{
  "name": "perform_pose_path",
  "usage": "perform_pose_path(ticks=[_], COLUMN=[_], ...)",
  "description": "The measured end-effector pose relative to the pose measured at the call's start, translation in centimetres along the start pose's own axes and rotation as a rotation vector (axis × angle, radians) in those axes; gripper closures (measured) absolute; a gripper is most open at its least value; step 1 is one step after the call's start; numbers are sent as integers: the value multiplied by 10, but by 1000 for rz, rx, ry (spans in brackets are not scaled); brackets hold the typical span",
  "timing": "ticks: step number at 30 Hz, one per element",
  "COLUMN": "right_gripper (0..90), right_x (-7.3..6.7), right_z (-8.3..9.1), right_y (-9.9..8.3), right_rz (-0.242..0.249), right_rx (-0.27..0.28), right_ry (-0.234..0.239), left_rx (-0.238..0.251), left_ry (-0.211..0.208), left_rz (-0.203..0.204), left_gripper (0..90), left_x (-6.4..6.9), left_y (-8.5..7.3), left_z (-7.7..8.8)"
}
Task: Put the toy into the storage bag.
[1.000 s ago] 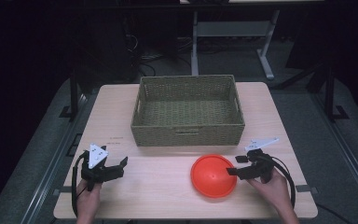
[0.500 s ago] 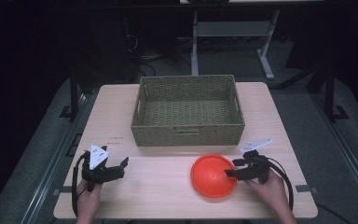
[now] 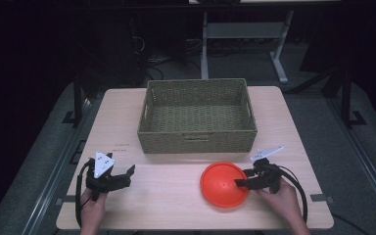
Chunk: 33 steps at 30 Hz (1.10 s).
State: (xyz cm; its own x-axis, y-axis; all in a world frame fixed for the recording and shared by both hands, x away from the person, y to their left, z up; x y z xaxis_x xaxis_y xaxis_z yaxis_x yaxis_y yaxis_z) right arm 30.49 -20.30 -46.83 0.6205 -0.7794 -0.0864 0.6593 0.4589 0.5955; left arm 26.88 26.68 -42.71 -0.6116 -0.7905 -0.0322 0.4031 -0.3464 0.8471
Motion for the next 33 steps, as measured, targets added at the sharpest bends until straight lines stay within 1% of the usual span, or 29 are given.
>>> perform_pose_path(ticks=[3, 5, 8, 9, 12, 14, 17, 19, 20, 21, 23, 24, 25, 27, 28, 29, 32, 33], right_gripper=[494, 522, 537, 576, 619, 641, 691, 723, 723, 752, 780, 789, 797, 807, 813, 816, 818, 819], right_x=[0, 1, 1, 1, 2, 3, 4, 4, 4, 4, 4, 4, 5, 4, 3, 2, -1, -2], right_z=[1, 1, 1, 2, 4, 4, 8, 13, 13, 16, 20, 22, 23, 26, 28, 30, 32, 33], right_y=[0, -1, -1, -1, -1, -1, -1, 0, 0, 1, 2, 3, 3, 6, 7, 8, 12, 13], right_rz=[-4, -1, 2, -1, -10, -11, -27, -40, -40, -50, -52, -68, -64, -59, -58, -58, -43, -43], right_rx=[10, 8, 5, 16, 26, 11, 22, 45, 45, 62, 71, 69, 72, 56, 57, 55, 55, 58], right_ry=[-3, -14, -21, -27, -30, -32, -26, -15, -15, -2, 5, 19, 27, 29, 29, 30, 28, 36], left_rx=[-1, -1, 1, -1, -2, -2, -2, -1, -1, 2, 1, 1, -7, -7, -7, 0, 3, 5], left_ry=[1, 2, 0, -1, -2, -1, 1, 4, 4, 3, 5, 5, 2, 4, 4, 7, 10, 12], left_rz=[8, 9, 2, -4, 0, -1, -5, 2, 2, 4, 1, 1, -5, -4, -4, 3, 5, 8], left_gripper=[128, 128, 127, 128, 128, 128, 128, 128, 128, 127, 127, 127, 128, 128, 128, 128, 128, 127], left_x=[-1, -1, 0, 0, 0, 0, 0, 0, 0, 0, 0, 0, 1, 1, 1, 0, -1, -1], left_y=[0, 0, 0, 0, 0, 0, 0, 0, 0, 0, 0, 0, 0, 0, 0, 0, -1, -1], left_z=[0, 0, 0, 0, -1, -1, 0, 0, 0, 0, 0, 0, 0, -1, -1, 0, 1, 1])
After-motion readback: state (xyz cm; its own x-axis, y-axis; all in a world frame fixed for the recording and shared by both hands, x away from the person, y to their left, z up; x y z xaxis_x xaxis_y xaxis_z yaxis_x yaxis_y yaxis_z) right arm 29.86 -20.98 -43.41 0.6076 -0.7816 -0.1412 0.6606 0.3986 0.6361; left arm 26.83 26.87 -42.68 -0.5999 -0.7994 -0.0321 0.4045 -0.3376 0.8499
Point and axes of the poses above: each handheld gripper's, and its own axes: z roughly backward along the jaws, y roughly out of its top, x roughly to its right, the point moved 1 cm from there along -z, roughly forward along the jaws, and after that the axes turned 14 degrees about -y, right-handed, at the moved point
